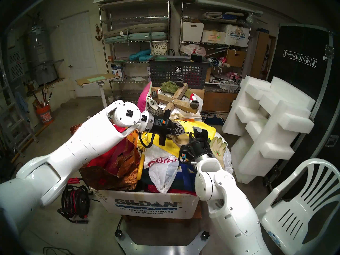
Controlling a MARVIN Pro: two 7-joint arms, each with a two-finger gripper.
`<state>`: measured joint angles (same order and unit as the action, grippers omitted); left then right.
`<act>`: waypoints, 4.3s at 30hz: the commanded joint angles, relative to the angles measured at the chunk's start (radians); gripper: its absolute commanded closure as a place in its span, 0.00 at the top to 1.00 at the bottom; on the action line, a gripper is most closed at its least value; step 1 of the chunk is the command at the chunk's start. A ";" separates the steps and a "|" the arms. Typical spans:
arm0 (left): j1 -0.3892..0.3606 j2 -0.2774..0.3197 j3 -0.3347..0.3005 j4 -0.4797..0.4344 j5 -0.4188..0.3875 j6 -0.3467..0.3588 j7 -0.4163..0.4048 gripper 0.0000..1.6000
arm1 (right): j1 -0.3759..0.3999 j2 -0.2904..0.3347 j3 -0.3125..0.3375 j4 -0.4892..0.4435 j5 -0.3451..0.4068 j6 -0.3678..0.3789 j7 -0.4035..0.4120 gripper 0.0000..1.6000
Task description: Unbuckle a shoe
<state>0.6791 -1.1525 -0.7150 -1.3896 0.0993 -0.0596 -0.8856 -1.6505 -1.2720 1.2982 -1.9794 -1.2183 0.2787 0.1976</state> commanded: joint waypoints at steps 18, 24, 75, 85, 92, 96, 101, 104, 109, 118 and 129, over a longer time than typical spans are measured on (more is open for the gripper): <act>0.036 0.132 -0.037 -0.114 0.026 0.033 0.017 0.00 | 0.009 -0.024 -0.002 -0.019 -0.017 0.027 0.000 0.70; 0.039 0.155 -0.038 -0.118 0.044 0.040 0.026 0.00 | 0.012 -0.033 -0.002 -0.017 -0.021 0.033 0.006 0.69; 0.053 0.149 -0.070 -0.148 -0.022 0.031 0.065 0.25 | 0.039 -0.072 0.038 -0.013 -0.016 0.034 0.066 0.66; -0.004 0.068 -0.084 -0.125 -0.084 0.044 0.042 0.44 | 0.023 -0.077 0.014 -0.019 -0.020 0.025 0.064 0.68; -0.027 0.011 -0.062 -0.063 -0.108 0.044 0.002 0.55 | 0.019 -0.076 0.012 -0.023 -0.024 0.029 0.060 0.70; -0.031 -0.004 -0.054 -0.040 -0.109 0.041 -0.014 0.60 | 0.018 -0.077 0.013 -0.026 -0.025 0.030 0.057 0.69; -0.033 -0.021 -0.053 -0.025 -0.124 0.036 -0.030 0.58 | 0.016 -0.078 0.013 -0.026 -0.026 0.030 0.056 0.69; -0.042 -0.034 -0.042 -0.010 -0.108 0.039 -0.035 0.56 | 0.015 -0.079 0.013 -0.027 -0.025 0.029 0.055 0.69; -0.052 -0.046 -0.024 0.020 -0.083 0.040 -0.034 0.52 | 0.013 -0.078 0.013 -0.033 -0.027 0.029 0.056 0.69; -0.056 -0.057 -0.009 0.053 -0.042 0.034 -0.017 0.51 | 0.010 -0.075 0.016 -0.038 -0.027 0.026 0.056 0.69; -0.057 -0.059 -0.001 0.067 0.004 0.036 0.003 0.00 | 0.006 -0.078 0.025 -0.036 -0.030 0.035 0.062 0.68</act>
<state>0.6464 -1.2034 -0.7102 -1.3156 0.0880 -0.0287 -0.8981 -1.6476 -1.3456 1.3140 -1.9940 -1.2456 0.3027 0.2643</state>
